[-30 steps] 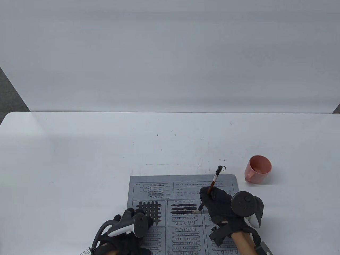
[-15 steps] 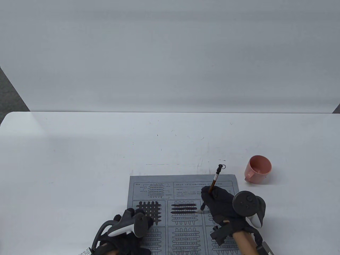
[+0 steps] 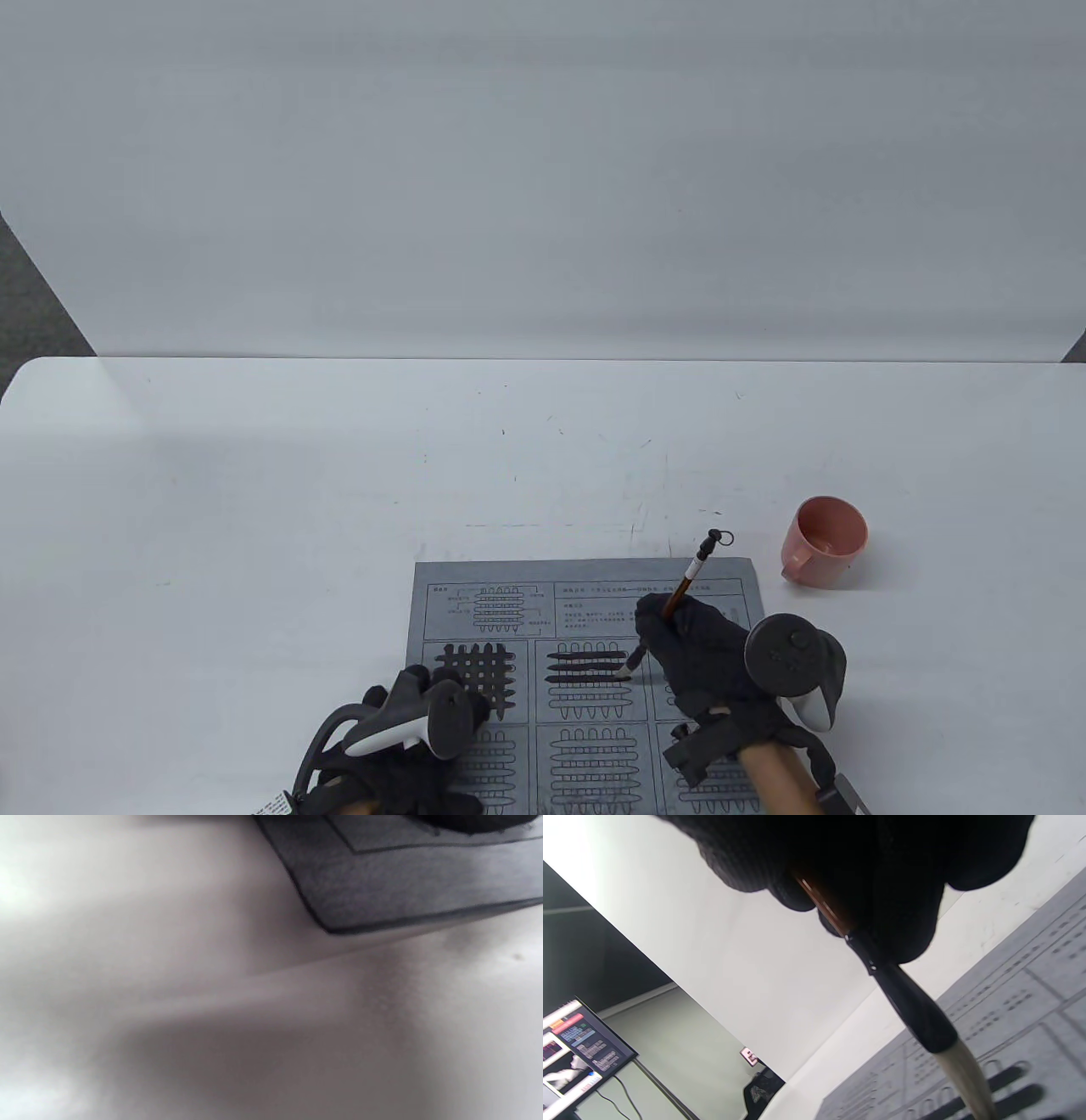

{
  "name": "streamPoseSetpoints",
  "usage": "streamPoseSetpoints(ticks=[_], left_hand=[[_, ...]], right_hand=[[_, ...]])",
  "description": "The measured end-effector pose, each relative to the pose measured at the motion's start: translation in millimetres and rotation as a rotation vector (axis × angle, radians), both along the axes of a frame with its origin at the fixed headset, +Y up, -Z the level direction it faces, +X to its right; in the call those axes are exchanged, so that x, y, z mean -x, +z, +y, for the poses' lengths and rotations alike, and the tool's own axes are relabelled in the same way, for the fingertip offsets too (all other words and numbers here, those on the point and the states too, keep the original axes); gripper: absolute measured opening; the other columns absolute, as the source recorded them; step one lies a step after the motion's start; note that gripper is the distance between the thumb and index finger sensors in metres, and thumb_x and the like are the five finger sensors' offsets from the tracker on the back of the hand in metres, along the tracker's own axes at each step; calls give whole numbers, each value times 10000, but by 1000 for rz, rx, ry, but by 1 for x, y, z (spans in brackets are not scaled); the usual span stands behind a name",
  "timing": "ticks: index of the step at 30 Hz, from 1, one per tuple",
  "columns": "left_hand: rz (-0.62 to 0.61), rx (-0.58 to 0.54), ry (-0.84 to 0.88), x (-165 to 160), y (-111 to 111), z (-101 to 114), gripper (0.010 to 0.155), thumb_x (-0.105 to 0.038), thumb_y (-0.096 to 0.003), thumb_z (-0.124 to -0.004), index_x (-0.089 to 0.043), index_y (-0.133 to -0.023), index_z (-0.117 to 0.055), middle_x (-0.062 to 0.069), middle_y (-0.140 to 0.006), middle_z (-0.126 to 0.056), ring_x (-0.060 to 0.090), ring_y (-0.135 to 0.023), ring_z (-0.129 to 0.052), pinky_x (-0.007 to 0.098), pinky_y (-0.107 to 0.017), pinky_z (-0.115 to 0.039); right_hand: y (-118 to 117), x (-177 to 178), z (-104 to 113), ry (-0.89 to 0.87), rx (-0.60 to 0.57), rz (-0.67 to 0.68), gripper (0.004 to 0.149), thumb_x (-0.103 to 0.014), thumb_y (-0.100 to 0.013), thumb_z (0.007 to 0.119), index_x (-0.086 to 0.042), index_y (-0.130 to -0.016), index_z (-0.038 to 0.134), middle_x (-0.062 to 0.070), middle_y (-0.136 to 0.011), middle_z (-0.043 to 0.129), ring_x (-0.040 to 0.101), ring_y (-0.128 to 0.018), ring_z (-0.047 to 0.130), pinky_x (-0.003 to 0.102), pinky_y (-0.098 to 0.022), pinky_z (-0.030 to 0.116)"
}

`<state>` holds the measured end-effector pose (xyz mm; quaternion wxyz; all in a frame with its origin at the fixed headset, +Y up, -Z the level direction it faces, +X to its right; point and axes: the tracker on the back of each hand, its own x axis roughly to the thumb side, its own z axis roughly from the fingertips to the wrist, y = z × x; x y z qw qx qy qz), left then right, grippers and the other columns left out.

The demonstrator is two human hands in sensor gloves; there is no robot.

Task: Trace patterns on water writing practice cloth with Chinese brush

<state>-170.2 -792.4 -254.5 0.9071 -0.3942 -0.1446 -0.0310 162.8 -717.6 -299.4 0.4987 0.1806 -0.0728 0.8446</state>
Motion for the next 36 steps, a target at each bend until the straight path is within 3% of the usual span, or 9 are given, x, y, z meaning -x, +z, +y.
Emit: streamPoseSetpoints(ticks=[8,36], left_hand=[[0,0,0,0,0,0,1030,-727,-342,-635,-494,-939,172,-87,-1002,312,310,-991,292,679,-725,13],[0,-1,-1,0,0,0,1031,-729,-342,-633,-494,-938,174,-87,-1001,314,311,-991,294,679,-726,14]], right_hand=[[6,22,-9,-118,45,78,357,-279,-526,755,-113,-840,791,179,-827,911,389,-661,1000,618,-521,753],[8,36,-15,36,40,126,355,-268,-523,733,-114,-840,778,177,-833,896,401,-670,978,649,-533,716]])
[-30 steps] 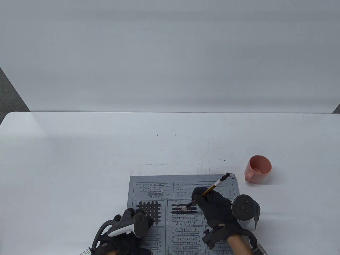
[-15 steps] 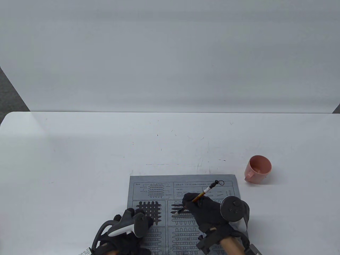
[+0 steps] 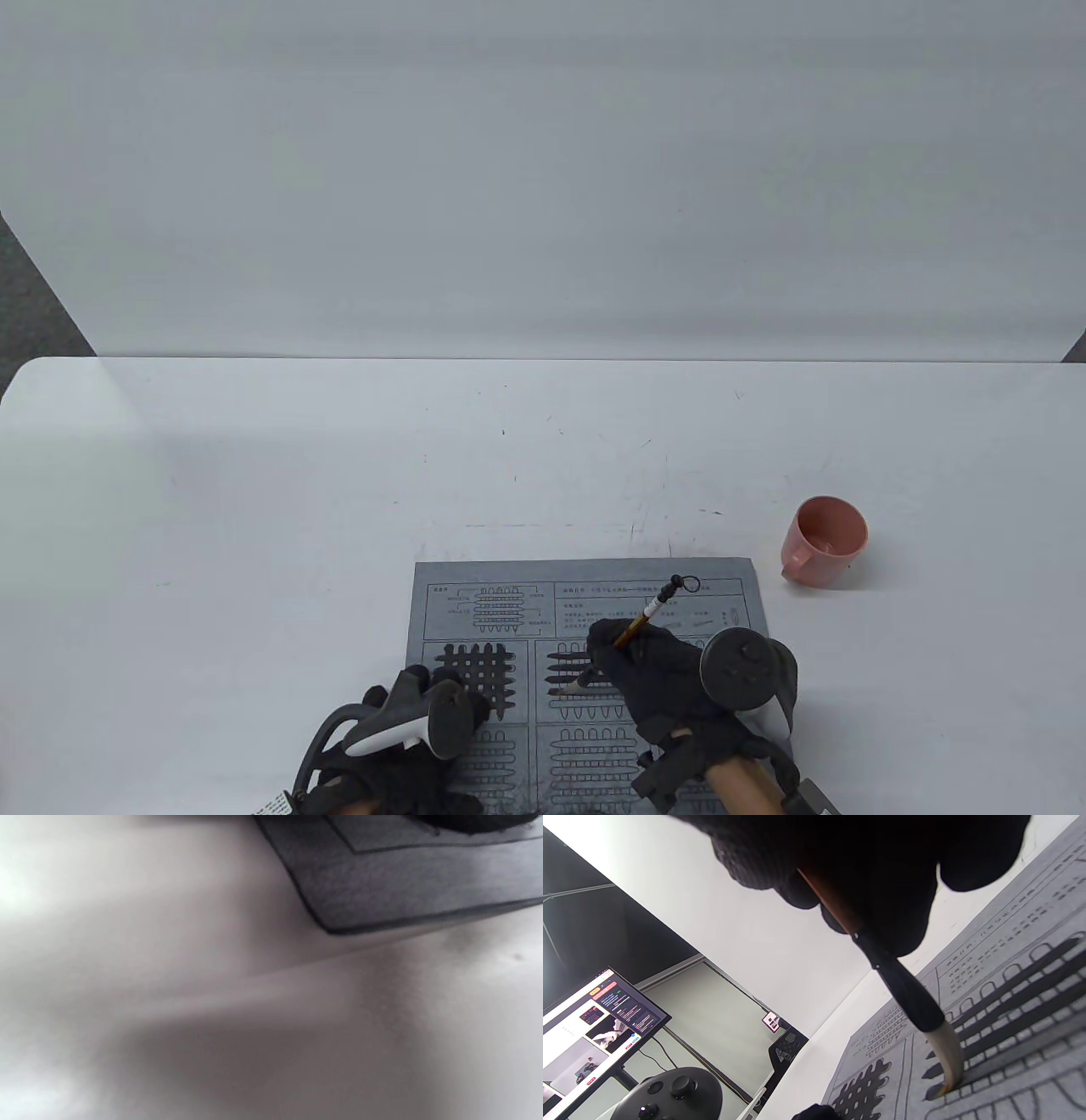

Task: Trace patterns on water writing practice cloth with Chinese brush

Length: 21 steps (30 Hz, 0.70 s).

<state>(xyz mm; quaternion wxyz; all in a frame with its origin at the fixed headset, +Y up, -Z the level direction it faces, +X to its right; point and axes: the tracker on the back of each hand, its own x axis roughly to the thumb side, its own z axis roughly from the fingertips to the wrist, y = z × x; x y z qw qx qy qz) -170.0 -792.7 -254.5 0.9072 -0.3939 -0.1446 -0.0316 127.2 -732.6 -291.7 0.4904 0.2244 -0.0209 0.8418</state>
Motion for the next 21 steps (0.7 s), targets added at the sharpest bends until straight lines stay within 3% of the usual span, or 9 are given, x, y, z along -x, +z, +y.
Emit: streamPoseSetpoints(ticks=[21], left_hand=[[0,0,0,0,0,0,1031,-728,-342,-633,-494,-938,174,-86,-1001,314,312,-990,294,679,-726,14]], right_hand=[[-3,-13,4,59,-22,-53,339,-289,-526,730,-121,-813,797,170,-792,915,389,-622,986,657,-532,708]])
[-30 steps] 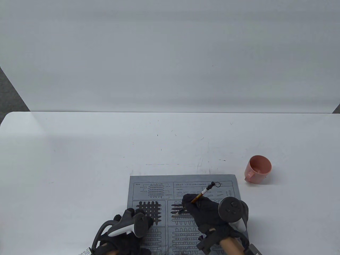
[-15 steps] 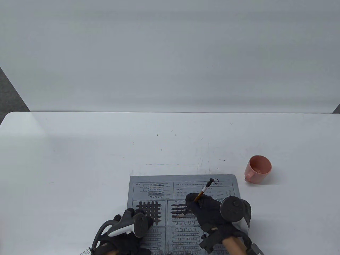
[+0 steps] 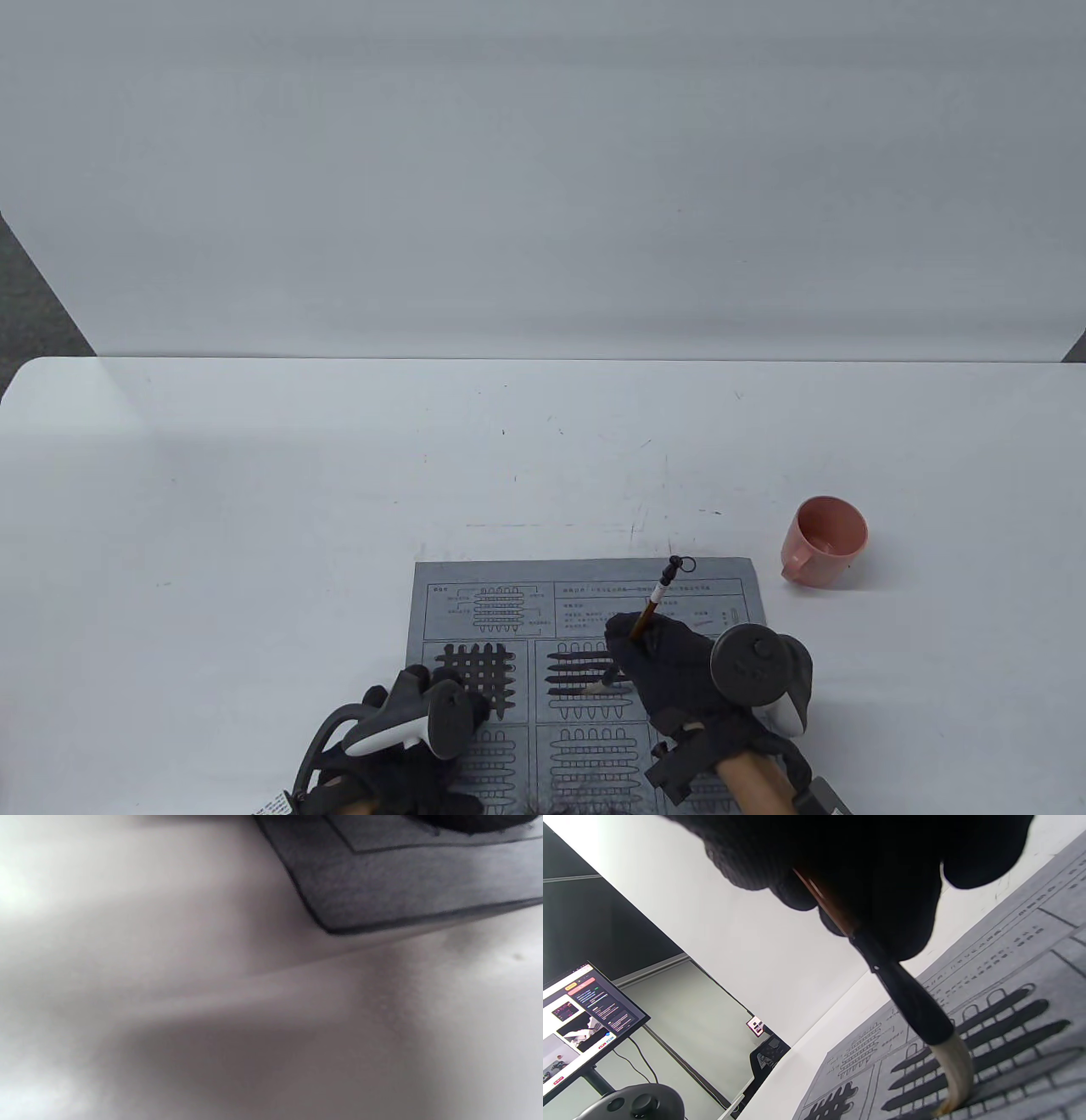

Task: Trace patterns on water writing practice cloth with Chinese brush

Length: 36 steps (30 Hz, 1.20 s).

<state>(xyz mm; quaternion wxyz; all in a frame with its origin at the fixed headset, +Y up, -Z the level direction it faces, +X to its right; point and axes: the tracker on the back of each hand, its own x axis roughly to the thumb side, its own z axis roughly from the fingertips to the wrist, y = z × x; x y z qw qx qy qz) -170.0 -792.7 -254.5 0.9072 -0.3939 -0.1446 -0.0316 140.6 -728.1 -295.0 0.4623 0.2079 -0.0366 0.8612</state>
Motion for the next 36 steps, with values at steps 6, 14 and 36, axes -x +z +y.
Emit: streamPoseSetpoints(ticks=[6,14,36], left_hand=[[0,0,0,0,0,0,1031,-729,-342,-633,-495,-937,176,-87,-1000,316,311,-990,295,679,-725,15],[0,0,0,0,0,0,1031,-728,-342,-633,-494,-938,175,-86,-1000,315,312,-990,294,679,-724,15],[0,0,0,0,0,0,1029,-729,-343,-632,-495,-937,175,-88,-999,316,310,-989,296,678,-724,17]], right_hand=[[-1,-2,0,4,2,-8,339,-295,-527,732,-122,-809,800,170,-783,919,386,-613,987,663,-534,704],[-3,-7,1,8,-3,-22,338,-304,-527,738,-123,-803,810,170,-771,928,382,-597,991,666,-534,702],[-5,-14,4,47,-12,-43,337,-315,-529,744,-126,-797,818,167,-757,933,378,-581,990,671,-540,693]])
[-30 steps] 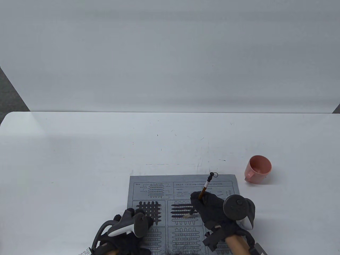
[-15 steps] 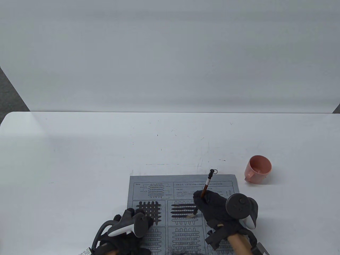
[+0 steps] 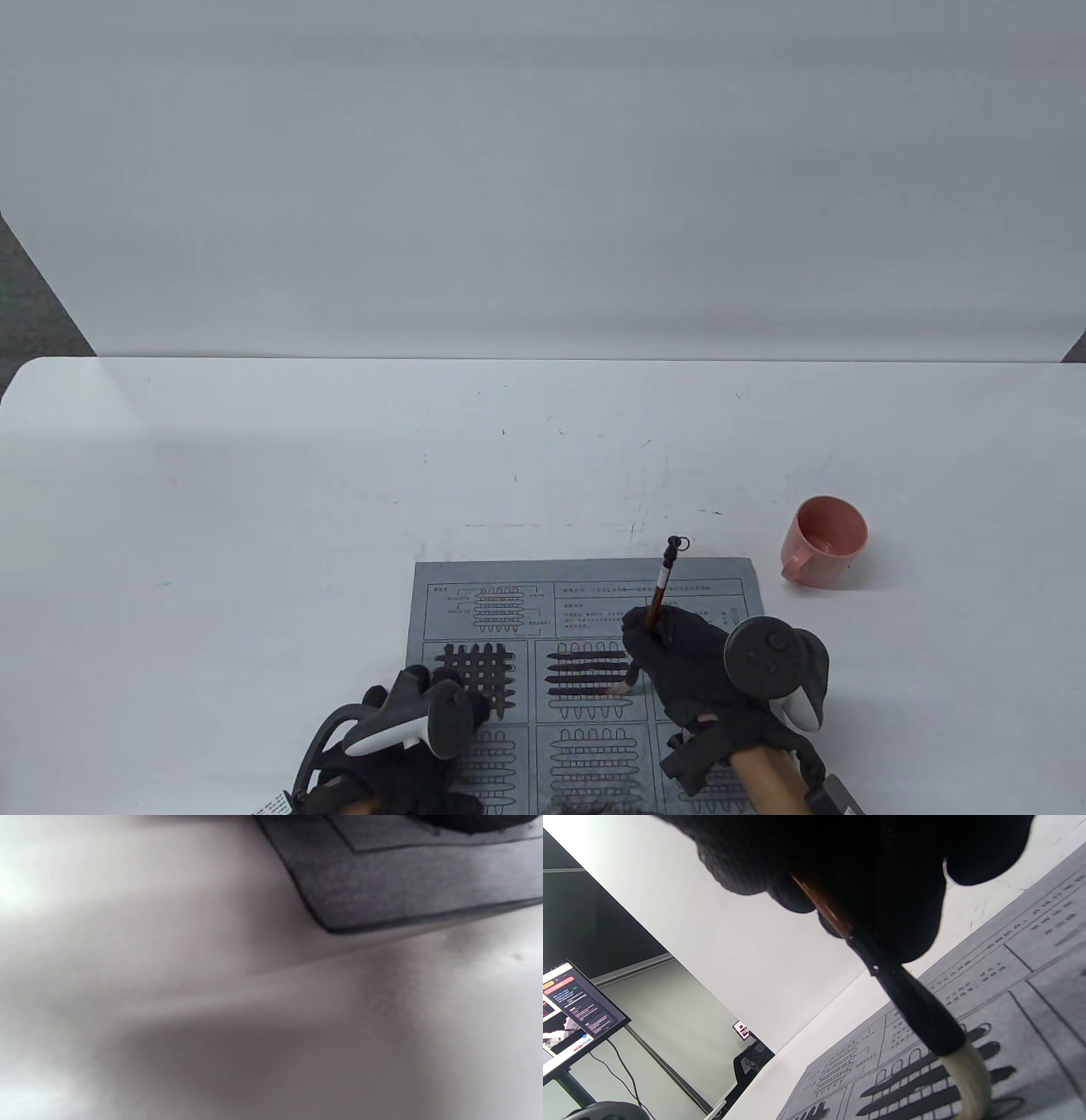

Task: Trace patterns on water writing practice cloth with Chinese brush

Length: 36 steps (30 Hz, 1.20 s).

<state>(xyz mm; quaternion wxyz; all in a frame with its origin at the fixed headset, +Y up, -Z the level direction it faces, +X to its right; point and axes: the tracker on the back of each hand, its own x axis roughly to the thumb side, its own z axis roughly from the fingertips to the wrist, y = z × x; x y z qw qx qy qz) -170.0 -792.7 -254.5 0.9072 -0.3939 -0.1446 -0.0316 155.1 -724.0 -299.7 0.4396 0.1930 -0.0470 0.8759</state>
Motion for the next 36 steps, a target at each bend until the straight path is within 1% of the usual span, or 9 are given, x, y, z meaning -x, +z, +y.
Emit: streamPoseSetpoints(ticks=[16,28,36], left_hand=[[0,0,0,0,0,0,1031,-728,-343,-633,-493,-938,175,-86,-1000,314,311,-990,294,678,-725,15],[0,0,0,0,0,0,1031,-729,-341,-632,-495,-937,175,-87,-1000,315,310,-990,295,679,-725,15],[0,0,0,0,0,0,1030,-729,-343,-632,-494,-938,176,-87,-1000,316,311,-990,295,678,-725,16]], right_hand=[[-1,-3,1,13,-7,-18,336,-324,-527,751,-129,-789,829,166,-742,942,374,-566,993,688,-548,675],[-1,-5,3,22,-16,-31,336,-324,-527,750,-127,-789,828,165,-740,942,373,-563,993,678,-543,686],[-1,-6,3,32,-1,-29,337,-324,-530,749,-124,-791,826,167,-742,939,374,-565,991,679,-545,683]])
